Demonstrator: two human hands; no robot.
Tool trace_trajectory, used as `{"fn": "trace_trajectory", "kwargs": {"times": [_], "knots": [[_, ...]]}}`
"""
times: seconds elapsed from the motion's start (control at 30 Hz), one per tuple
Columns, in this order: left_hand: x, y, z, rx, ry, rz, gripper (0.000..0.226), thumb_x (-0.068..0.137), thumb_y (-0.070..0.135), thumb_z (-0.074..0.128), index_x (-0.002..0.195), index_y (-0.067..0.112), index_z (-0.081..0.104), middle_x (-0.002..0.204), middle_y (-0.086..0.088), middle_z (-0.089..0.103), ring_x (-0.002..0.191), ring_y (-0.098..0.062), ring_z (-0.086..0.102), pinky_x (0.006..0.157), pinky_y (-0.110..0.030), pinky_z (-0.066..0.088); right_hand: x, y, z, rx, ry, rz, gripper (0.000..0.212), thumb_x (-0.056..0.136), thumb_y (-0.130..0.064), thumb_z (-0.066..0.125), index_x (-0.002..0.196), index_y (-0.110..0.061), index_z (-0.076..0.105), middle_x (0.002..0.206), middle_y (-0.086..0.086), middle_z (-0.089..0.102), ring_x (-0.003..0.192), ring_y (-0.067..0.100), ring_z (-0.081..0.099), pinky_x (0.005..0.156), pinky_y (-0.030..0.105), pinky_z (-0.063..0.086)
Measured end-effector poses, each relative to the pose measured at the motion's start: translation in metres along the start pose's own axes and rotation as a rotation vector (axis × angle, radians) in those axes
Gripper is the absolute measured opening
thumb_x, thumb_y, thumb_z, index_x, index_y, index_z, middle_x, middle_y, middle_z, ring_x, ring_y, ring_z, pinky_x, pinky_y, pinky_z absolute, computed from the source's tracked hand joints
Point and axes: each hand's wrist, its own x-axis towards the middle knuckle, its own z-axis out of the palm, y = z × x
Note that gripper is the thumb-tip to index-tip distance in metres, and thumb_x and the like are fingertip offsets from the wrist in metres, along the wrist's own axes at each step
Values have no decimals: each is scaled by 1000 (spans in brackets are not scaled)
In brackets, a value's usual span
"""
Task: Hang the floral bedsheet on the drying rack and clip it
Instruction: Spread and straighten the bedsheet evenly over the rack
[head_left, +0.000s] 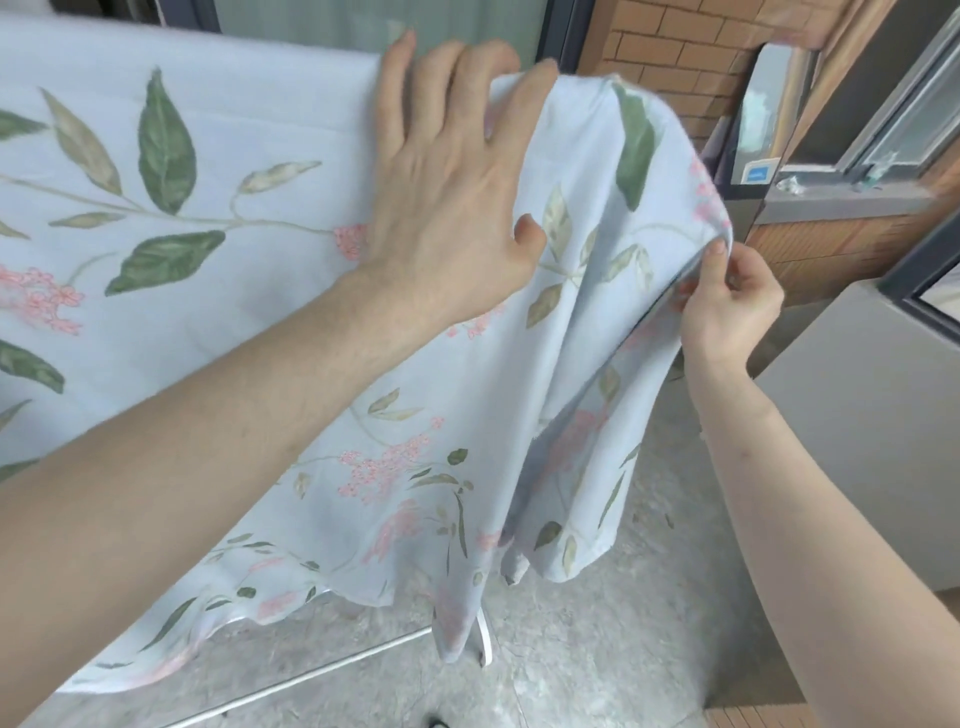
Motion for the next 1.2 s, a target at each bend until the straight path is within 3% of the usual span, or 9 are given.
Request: {"fn": "trace_trajectory", "kwargs": {"times": [0.23,0.43,0.63,0.7,0.83,0.9,0.97,1.07,1.2], "knots": [[6,15,4,-2,79,-75,78,70,32,53,147,19,46,143,-7,48,133,-33,44,125,-50,12,73,-10,31,11,-37,-60,31,99,-30,53,75,-17,66,66,-13,57,63,-4,47,67,24,43],[11,17,6,18,74,-131,76,69,32,54,144,20,49,142,-7,49,133,-32,44,125,-50,12,93,-16,76,82,-538,122,28,97,-14,60,77,-30,69,73,-16,68,68,2,60,68,25,52],[10,18,5,12,110,-134,74,66,30,52,140,20,54,137,-7,52,129,-31,47,122,-47,17,115,-34,83,258,-509,262,30,100,-16,62,72,-18,74,74,0,76,66,14,65,65,28,54],[12,22,5,13,110,-138,74,65,29,52,139,19,54,136,-7,53,129,-31,48,122,-47,19,110,-41,82,270,-763,355,38,103,-11,52,69,-16,68,61,-5,72,57,9,66,66,25,53],[10,26,4,9,94,-158,76,65,29,52,140,19,54,136,-7,53,129,-31,48,123,-47,16,89,-27,66,71,-1139,394,52,63,-46,96,32,-20,64,45,-11,63,44,-4,61,54,13,49],[7,24,3,14,104,-154,76,65,29,52,140,18,54,136,-7,53,130,-31,48,123,-48,17,83,-8,59,223,-1081,496,37,97,-35,67,67,-20,82,79,-5,78,75,6,74,72,19,58],[5,21,2,19,104,-146,78,66,30,51,142,18,53,139,-6,53,134,-30,47,123,-48,19,72,18,56,373,-747,654,18,91,-24,62,97,-14,76,100,3,77,89,22,72,78,29,56],[0,20,5,30,54,-138,85,70,31,52,154,19,43,153,-7,44,146,-32,38,125,-51,16,13,54,42,201,-285,603,21,88,-9,48,72,-19,59,67,-5,55,64,13,45,57,22,36],[-36,32,20,-69,23,-92,93,69,29,60,158,13,40,166,-16,29,155,-42,21,125,-61,7,-93,95,19,92,-150,474,15,97,-14,49,85,-15,58,84,-2,56,66,-5,51,67,10,41]]}}
